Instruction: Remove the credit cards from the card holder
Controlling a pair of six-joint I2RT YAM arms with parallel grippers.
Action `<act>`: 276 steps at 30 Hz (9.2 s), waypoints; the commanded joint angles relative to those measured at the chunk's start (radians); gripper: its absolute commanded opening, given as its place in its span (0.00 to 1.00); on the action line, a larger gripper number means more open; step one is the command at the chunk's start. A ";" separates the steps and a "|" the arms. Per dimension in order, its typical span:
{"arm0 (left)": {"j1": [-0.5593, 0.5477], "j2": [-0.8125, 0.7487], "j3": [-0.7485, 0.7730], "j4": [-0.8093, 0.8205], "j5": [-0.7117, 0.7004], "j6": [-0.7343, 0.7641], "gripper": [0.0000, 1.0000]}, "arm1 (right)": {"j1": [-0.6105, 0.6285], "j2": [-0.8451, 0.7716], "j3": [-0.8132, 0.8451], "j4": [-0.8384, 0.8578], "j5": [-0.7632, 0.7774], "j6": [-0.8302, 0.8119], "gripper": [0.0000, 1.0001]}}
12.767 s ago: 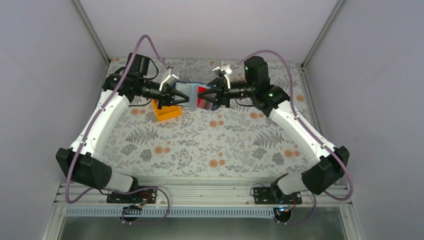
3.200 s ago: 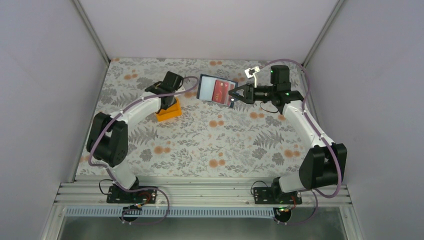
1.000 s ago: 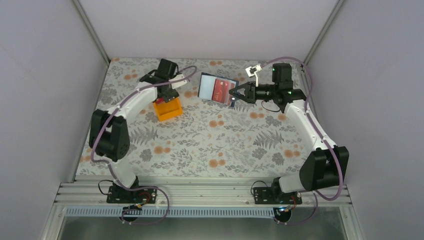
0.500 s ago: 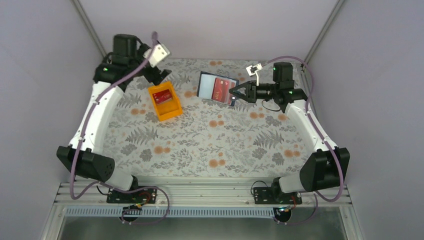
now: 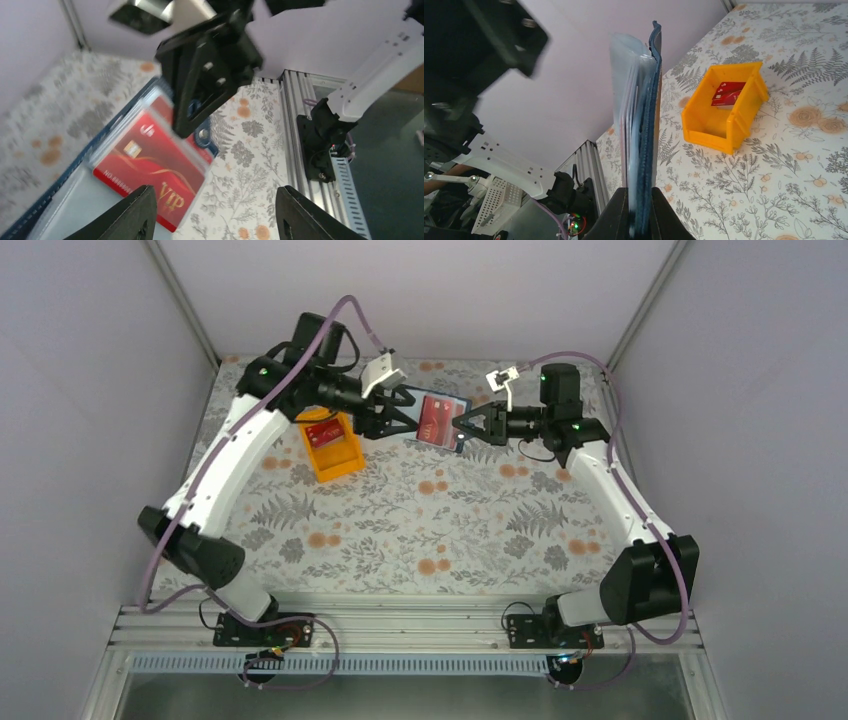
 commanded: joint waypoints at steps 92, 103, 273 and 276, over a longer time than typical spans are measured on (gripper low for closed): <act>0.044 -0.043 -0.166 0.124 0.058 -0.150 0.02 | 0.045 -0.029 0.074 -0.058 -0.108 -0.197 0.04; 0.032 -0.015 -0.200 0.269 0.101 -0.332 0.02 | 0.071 -0.053 0.013 -0.004 -0.206 -0.214 0.17; 0.008 -0.031 -0.272 0.264 0.078 -0.223 0.03 | 0.057 -0.084 0.071 -0.140 -0.214 -0.337 0.04; 0.008 -0.033 -0.259 0.245 0.113 -0.215 0.02 | 0.057 -0.088 0.069 -0.141 -0.216 -0.339 0.04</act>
